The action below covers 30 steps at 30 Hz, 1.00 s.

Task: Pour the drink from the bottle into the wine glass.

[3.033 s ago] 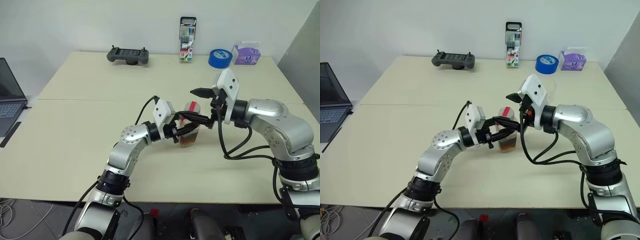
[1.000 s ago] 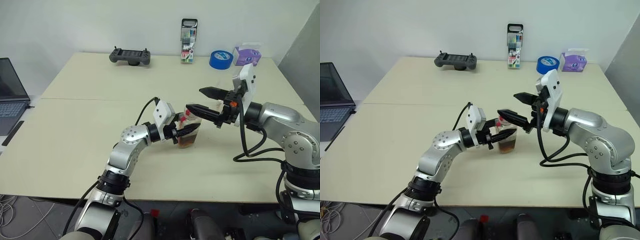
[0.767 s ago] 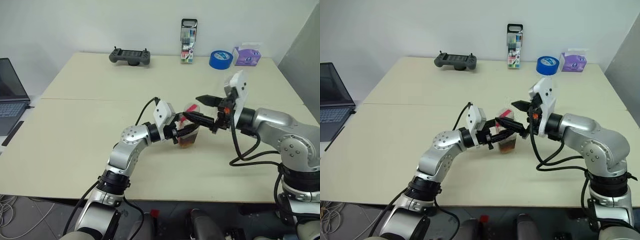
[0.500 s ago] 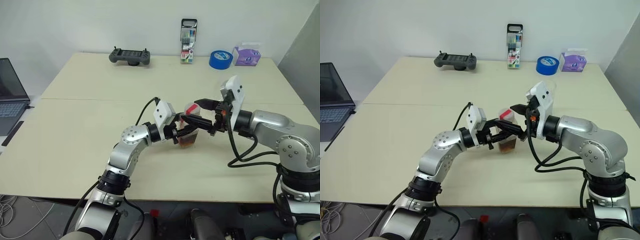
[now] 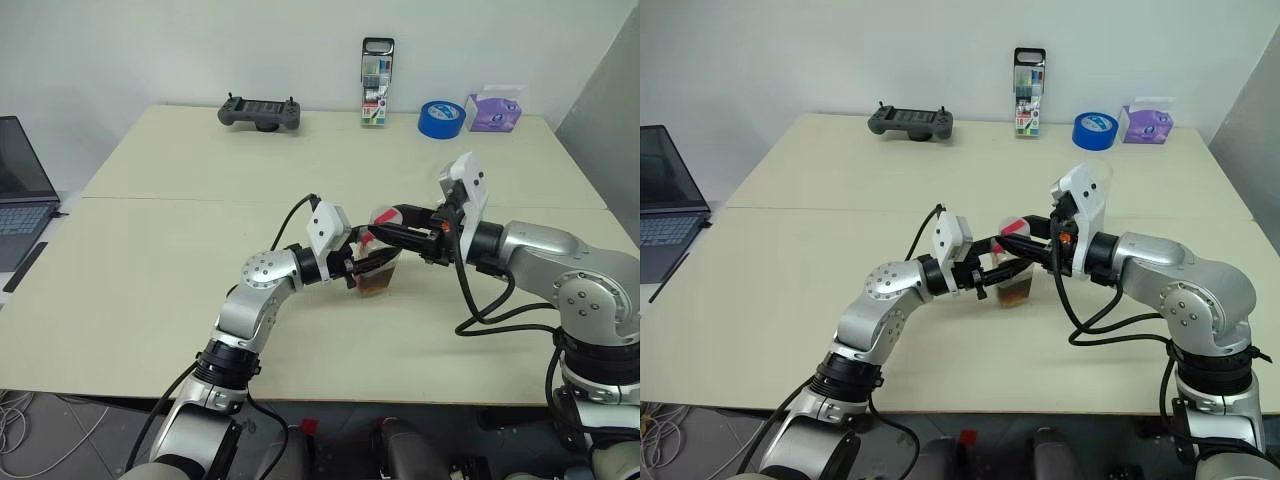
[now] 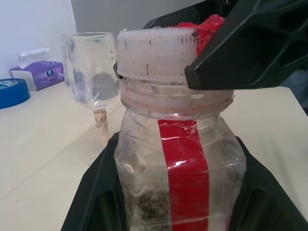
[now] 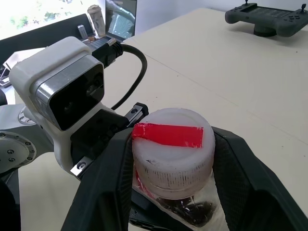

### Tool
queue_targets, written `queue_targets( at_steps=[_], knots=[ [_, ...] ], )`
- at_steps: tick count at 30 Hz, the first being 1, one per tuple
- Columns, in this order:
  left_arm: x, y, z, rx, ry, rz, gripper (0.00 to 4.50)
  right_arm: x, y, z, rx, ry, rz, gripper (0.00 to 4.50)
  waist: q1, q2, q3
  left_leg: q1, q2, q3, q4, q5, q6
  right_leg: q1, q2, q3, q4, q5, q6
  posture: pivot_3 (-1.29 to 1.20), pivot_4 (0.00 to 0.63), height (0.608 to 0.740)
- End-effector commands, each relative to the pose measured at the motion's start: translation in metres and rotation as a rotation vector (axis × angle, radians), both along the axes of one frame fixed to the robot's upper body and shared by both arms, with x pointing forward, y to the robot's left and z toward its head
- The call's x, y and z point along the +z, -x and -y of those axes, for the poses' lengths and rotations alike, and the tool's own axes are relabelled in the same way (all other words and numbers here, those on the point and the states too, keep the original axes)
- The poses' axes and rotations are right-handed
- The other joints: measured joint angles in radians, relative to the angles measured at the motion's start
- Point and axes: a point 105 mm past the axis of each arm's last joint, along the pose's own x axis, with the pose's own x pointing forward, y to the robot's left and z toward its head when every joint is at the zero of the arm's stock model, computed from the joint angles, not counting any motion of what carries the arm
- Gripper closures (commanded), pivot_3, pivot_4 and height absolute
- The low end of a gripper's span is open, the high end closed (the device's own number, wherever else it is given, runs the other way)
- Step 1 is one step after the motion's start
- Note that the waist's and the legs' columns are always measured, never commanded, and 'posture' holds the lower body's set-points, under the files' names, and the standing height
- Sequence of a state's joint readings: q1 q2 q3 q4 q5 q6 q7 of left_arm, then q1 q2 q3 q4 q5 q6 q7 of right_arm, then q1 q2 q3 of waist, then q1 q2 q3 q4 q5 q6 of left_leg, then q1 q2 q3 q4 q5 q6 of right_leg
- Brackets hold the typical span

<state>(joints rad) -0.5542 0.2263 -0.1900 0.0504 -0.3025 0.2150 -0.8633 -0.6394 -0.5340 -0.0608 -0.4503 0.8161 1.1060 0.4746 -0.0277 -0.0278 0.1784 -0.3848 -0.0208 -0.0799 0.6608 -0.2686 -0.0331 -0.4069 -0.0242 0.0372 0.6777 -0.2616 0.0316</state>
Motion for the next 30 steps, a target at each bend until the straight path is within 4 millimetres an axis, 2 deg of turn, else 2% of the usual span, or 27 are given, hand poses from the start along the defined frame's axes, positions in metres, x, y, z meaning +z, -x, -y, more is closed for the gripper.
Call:
queue_targets(
  at_steps=[1,5,8,9,12,16,19,21,24,26,28,30],
  knots=[
    [0.014,0.004,0.002,-0.016,0.02,0.063,2.6,0.033,0.012,0.003,0.058,-0.092,0.118,2.53,0.0,0.0,0.0,0.0,0.0,0.0,0.0,0.0,0.0,0.0,0.0,0.0,0.0,0.0,0.0,0.0,0.15,0.74],
    [0.016,0.004,0.003,-0.014,0.023,0.091,2.6,0.049,0.013,0.009,0.059,-0.156,0.189,2.53,0.0,0.0,0.0,0.0,0.0,0.0,0.0,0.0,0.0,0.0,0.0,0.0,0.0,0.0,0.0,0.0,0.15,0.74],
    [0.018,0.004,0.003,-0.015,0.033,0.092,2.6,0.065,0.011,0.017,0.03,-0.303,0.208,2.55,0.0,0.0,0.0,0.0,0.0,0.0,0.0,0.0,0.0,0.0,0.0,0.0,0.0,0.0,0.0,0.0,0.15,0.74],
    [0.017,0.004,0.003,-0.015,0.031,0.09,2.61,0.068,0.011,0.018,0.02,-0.341,0.204,2.69,0.0,0.0,0.0,0.0,0.0,0.0,0.0,0.0,0.0,0.0,0.0,0.0,0.0,0.0,0.0,0.0,0.15,0.74],
    [0.016,0.003,0.002,-0.013,0.027,0.086,2.63,0.07,0.009,0.022,-0.015,-0.397,0.188,2.79,0.0,0.0,0.0,0.0,0.0,0.0,0.0,0.0,0.0,0.0,0.0,0.0,0.0,0.0,0.0,0.0,0.15,0.74],
    [0.014,0.005,0.002,-0.015,0.026,0.084,2.63,0.058,-0.001,0.038,-0.177,-0.349,0.175,2.79,0.0,0.0,0.0,0.0,0.0,0.0,0.0,0.0,0.0,0.0,0.0,0.0,0.0,0.0,0.0,0.0,0.15,0.74],
    [0.015,0.004,0.001,-0.01,0.028,0.084,2.63,0.011,-0.022,0.094,-0.572,-0.181,0.123,2.79,0.008,0.0,0.0,-0.001,0.0,-0.001,0.0,0.0,0.0,0.0,0.0,0.0,-0.001,0.0,0.0,0.0,0.15,0.74],
    [0.015,0.004,0.0,-0.009,0.029,0.084,2.63,-0.017,-0.023,0.127,-0.791,-0.123,0.086,2.79,0.012,0.0,0.0,-0.002,0.0,-0.001,0.0,0.0,0.0,0.0,0.0,0.0,-0.002,0.0,0.0,0.0,0.15,0.74],
    [0.016,0.003,0.0,-0.011,0.033,0.084,2.63,-0.047,-0.019,0.163,-1.05,-0.109,0.079,2.79,0.011,0.0,0.0,-0.002,-0.001,0.0,0.0,0.0,0.0,-0.001,-0.001,0.002,-0.001,0.0,0.0,0.0,0.15,0.74],
    [0.018,0.003,0.002,-0.014,0.037,0.086,2.63,-0.073,-0.014,0.177,-1.181,-0.08,0.037,2.79,0.004,0.001,0.0,-0.001,0.0,0.002,-0.001,0.0,0.0,-0.001,0.0,0.002,0.0,0.0,0.0,0.0,0.15,0.74],
    [0.019,0.003,0.003,-0.016,0.039,0.087,2.63,-0.104,-0.01,0.18,-1.233,-0.052,-0.044,2.79,-0.001,0.001,0.0,0.0,0.0,0.001,-0.001,0.0,0.0,-0.001,0.001,0.003,0.0,0.0,0.001,0.0,0.15,0.74],
    [0.021,0.002,0.003,-0.016,0.041,0.09,2.63,-0.121,-0.01,0.18,-1.268,-0.062,-0.101,2.79,-0.004,0.001,0.0,0.0,0.001,0.002,-0.001,0.0,0.0,-0.001,0.001,0.002,0.001,0.0,0.001,0.0,0.15,0.74]
  ],
)
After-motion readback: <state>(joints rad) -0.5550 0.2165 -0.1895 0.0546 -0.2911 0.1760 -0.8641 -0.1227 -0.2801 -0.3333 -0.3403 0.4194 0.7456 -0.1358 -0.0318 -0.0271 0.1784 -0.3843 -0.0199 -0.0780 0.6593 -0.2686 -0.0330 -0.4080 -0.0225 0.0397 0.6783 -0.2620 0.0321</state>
